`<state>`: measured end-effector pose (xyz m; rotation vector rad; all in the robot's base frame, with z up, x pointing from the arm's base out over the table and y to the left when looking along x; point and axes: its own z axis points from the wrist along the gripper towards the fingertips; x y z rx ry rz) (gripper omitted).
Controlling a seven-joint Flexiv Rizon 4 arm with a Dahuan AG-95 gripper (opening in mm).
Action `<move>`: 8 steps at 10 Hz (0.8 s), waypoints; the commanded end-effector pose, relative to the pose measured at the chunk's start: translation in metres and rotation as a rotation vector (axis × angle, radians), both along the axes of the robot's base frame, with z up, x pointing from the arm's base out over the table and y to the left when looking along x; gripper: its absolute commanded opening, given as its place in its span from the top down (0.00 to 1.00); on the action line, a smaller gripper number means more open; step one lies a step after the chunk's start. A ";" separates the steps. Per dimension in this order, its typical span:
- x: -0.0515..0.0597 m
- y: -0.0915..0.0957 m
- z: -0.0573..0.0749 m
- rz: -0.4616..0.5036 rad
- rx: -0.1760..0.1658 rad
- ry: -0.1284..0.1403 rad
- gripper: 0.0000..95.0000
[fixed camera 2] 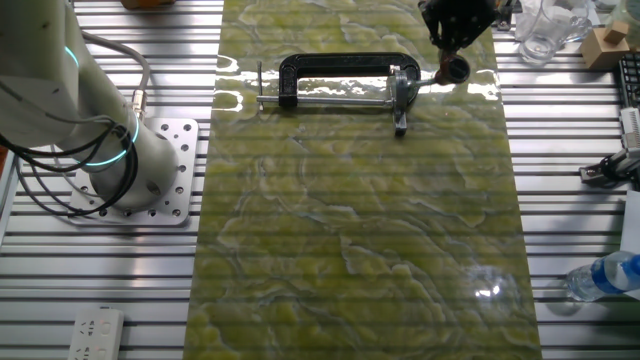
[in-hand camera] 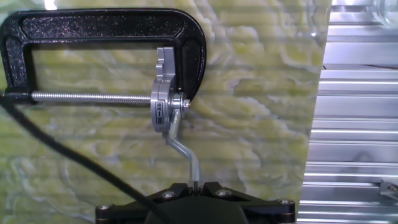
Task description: Push down the lever
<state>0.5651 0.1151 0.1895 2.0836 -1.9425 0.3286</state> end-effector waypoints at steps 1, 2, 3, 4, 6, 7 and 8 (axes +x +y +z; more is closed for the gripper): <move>-0.001 -0.004 -0.003 0.010 0.004 -0.009 1.00; -0.001 -0.005 -0.004 0.013 0.006 -0.009 1.00; -0.001 -0.005 -0.003 0.011 0.011 -0.006 1.00; -0.003 -0.006 0.000 0.013 0.006 -0.005 1.00; -0.006 -0.010 0.002 0.023 -0.006 -0.001 1.00; -0.006 -0.010 0.004 0.031 -0.008 0.002 1.00; -0.006 -0.010 0.005 0.032 -0.012 0.004 1.00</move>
